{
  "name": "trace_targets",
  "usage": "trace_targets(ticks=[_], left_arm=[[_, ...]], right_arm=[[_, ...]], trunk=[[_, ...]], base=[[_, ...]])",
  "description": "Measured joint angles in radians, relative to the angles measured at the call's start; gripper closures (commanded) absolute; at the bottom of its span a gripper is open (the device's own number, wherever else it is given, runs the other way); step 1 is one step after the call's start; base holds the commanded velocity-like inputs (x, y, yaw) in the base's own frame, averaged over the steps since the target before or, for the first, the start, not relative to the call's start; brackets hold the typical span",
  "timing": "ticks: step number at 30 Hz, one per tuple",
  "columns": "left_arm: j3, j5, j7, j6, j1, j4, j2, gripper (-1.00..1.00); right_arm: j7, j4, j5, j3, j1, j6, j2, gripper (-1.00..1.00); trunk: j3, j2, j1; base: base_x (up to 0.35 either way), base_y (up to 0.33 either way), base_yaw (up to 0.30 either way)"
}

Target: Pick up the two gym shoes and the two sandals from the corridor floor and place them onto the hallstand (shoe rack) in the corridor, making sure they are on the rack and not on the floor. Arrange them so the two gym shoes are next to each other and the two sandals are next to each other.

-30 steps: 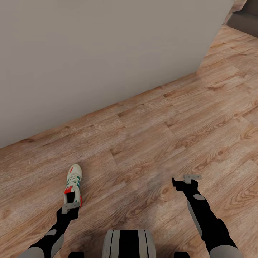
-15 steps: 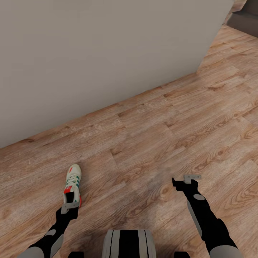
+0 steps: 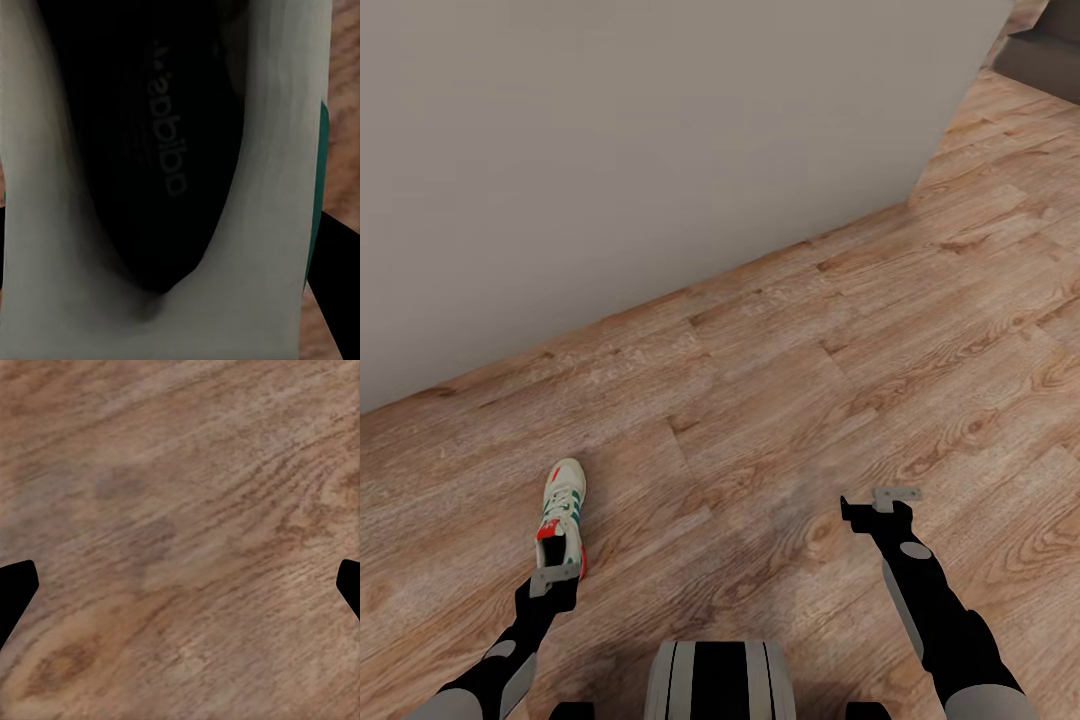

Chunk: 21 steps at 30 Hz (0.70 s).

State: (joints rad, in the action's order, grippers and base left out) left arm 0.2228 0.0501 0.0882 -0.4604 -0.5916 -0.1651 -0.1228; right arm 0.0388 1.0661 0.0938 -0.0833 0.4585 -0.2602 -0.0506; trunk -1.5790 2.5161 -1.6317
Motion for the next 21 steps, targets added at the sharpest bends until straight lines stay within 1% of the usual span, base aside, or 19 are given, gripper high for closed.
trace_targets(ticks=[9,18,21], left_arm=[[0.000,0.000,0.000,0.000,0.000,0.000,0.000,1.00],[0.000,0.000,0.000,0.000,0.000,-0.001,0.000,1.00],[0.000,0.000,0.000,0.000,0.000,-0.002,0.000,1.00]], right_arm=[[0.000,-0.001,0.000,0.000,0.000,0.000,0.000,-1.00],[0.000,-0.032,0.002,0.000,0.000,0.000,0.000,-1.00],[0.000,-0.038,0.002,0.000,0.000,0.000,0.000,-1.00]], trunk=[[0.000,0.000,0.000],[0.000,0.000,0.000],[0.011,-0.001,0.001]], base=[[0.000,0.000,0.000],[0.000,0.000,0.000],[0.000,0.000,0.000]])
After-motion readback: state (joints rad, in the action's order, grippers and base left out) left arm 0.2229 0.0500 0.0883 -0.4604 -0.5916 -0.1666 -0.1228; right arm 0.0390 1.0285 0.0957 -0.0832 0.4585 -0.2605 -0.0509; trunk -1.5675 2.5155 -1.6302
